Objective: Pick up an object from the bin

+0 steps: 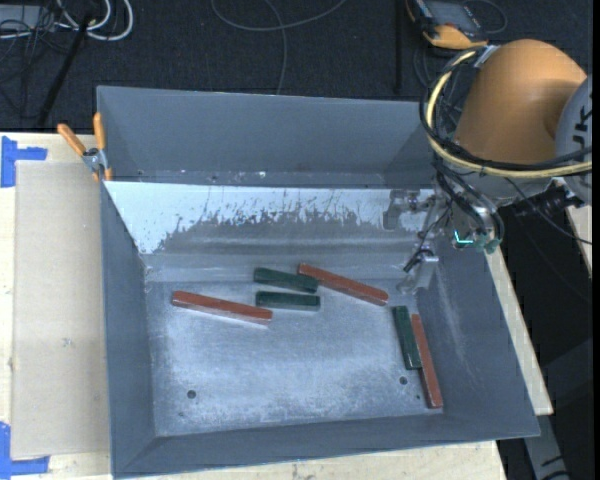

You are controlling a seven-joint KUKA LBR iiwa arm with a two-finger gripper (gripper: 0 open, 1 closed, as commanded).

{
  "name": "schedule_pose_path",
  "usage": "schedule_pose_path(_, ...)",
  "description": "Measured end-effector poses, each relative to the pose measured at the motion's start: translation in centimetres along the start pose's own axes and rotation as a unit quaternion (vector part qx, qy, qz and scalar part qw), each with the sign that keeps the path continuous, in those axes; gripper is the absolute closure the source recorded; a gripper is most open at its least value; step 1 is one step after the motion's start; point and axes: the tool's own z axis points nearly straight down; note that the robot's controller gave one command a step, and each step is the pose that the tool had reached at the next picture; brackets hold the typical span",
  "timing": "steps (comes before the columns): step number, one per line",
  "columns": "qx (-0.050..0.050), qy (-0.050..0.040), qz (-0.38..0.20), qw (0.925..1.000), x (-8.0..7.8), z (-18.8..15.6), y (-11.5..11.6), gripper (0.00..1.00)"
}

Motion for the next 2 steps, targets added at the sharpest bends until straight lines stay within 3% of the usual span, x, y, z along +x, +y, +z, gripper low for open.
schedule_pose_path(1, -0.001, 0.0003, 0.083, 0.9966, 1.1, 14.3, 1.2, 0.00)
schedule_pose_path(2, 0.000, -0.0036, 0.093, 0.9956, -1.2, 16.8, -0.5, 0.00)
